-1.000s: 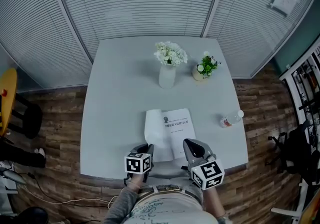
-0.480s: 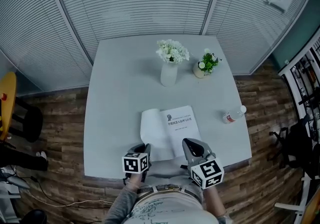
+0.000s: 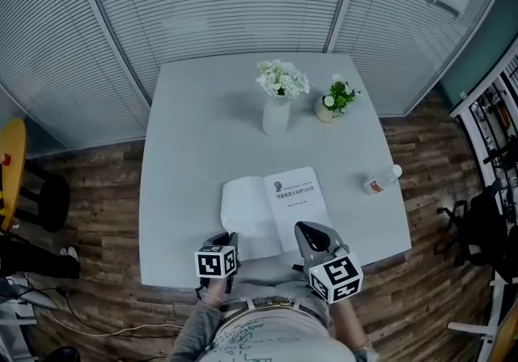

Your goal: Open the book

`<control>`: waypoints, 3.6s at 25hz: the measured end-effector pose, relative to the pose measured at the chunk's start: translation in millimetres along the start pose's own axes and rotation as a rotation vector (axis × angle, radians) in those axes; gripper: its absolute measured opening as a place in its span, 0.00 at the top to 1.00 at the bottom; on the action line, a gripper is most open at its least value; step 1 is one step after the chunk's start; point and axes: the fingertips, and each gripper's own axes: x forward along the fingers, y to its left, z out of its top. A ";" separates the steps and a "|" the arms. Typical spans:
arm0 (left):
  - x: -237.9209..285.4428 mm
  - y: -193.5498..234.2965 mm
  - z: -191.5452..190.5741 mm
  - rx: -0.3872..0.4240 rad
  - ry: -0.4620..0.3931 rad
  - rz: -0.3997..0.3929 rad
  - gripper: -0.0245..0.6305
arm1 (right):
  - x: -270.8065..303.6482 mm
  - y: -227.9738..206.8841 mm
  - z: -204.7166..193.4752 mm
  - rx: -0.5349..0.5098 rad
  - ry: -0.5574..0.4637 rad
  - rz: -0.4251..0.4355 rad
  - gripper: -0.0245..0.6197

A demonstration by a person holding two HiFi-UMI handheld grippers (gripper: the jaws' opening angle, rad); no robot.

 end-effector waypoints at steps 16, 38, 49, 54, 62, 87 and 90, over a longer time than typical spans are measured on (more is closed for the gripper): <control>14.8 21.0 -22.6 0.053 0.086 0.033 0.93 | 8.0 8.7 -3.7 0.000 0.015 -0.002 0.96; 25.3 21.1 -29.7 0.190 0.186 0.034 0.91 | 36.2 5.6 2.1 -0.023 0.025 0.046 0.96; 25.3 21.7 -29.5 0.170 0.164 0.020 0.91 | 33.6 -5.0 -2.0 -0.025 0.033 0.046 0.96; 23.2 21.6 -28.4 0.140 0.124 0.064 0.91 | 23.3 -15.7 -2.8 -0.023 0.035 0.048 0.96; 25.1 18.5 -29.0 0.154 0.110 0.110 0.89 | 9.5 -36.1 -4.9 -0.037 0.044 0.071 0.96; -2.3 -6.6 -3.7 0.132 0.020 0.160 0.72 | -11.4 -74.1 -4.5 -0.071 0.052 0.112 0.94; -4.9 -12.5 0.9 0.135 0.007 0.157 0.72 | -12.6 -76.3 -5.1 -0.072 0.051 0.116 0.94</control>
